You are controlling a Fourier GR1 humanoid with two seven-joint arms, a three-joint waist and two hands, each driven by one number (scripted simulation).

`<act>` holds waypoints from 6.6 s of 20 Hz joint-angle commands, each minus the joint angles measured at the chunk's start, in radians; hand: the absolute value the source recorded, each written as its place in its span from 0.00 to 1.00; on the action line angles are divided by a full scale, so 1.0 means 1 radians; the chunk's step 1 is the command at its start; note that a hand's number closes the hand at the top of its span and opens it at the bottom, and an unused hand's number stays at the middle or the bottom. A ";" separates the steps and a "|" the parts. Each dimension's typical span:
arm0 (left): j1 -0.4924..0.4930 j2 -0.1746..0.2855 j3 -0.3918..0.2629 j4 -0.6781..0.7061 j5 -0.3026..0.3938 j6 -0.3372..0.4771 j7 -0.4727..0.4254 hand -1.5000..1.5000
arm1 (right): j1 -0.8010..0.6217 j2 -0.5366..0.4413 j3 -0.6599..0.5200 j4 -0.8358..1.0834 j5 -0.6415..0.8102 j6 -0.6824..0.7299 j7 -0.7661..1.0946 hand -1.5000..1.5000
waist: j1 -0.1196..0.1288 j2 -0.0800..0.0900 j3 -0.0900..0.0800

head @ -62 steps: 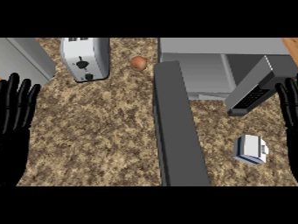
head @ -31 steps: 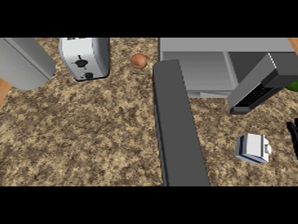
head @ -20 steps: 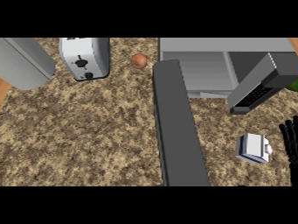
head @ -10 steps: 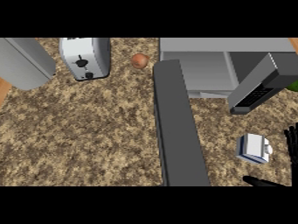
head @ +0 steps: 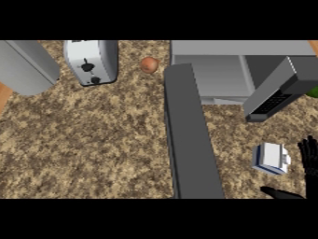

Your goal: Pick up the milk, place it into the microwave and close the microwave

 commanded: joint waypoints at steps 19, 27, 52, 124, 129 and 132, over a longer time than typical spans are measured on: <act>0.035 0.003 0.064 -0.051 0.095 -0.045 0.037 0.00 | -0.352 -0.110 -0.052 0.787 0.080 -0.060 -0.442 1.00 | 0.008 0.002 0.001; 0.040 0.013 0.070 -0.028 0.090 -0.065 0.011 0.00 | -0.396 -0.124 -0.029 0.768 0.119 -0.124 -0.521 1.00 | 0.008 0.000 0.000; -0.026 0.002 0.115 0.012 0.083 -0.065 0.053 0.00 | -0.544 0.047 0.162 0.462 0.118 0.004 -0.243 1.00 | -0.006 -0.002 -0.001; -0.208 0.081 0.010 0.252 -0.014 -0.254 -0.013 0.00 | -1.225 -0.071 0.064 1.094 0.391 -0.649 -0.051 0.00 | 0.114 0.056 0.005; -0.208 0.051 -0.050 0.229 -0.038 -0.270 -0.018 0.00 | -1.175 -0.069 0.004 1.079 0.325 -0.519 -0.156 0.00 | 0.094 0.047 0.006; -0.237 0.033 -0.090 0.258 -0.062 -0.269 -0.015 0.00 | -1.173 -0.044 -0.030 1.087 0.286 -0.450 -0.162 0.00 | 0.076 0.042 0.004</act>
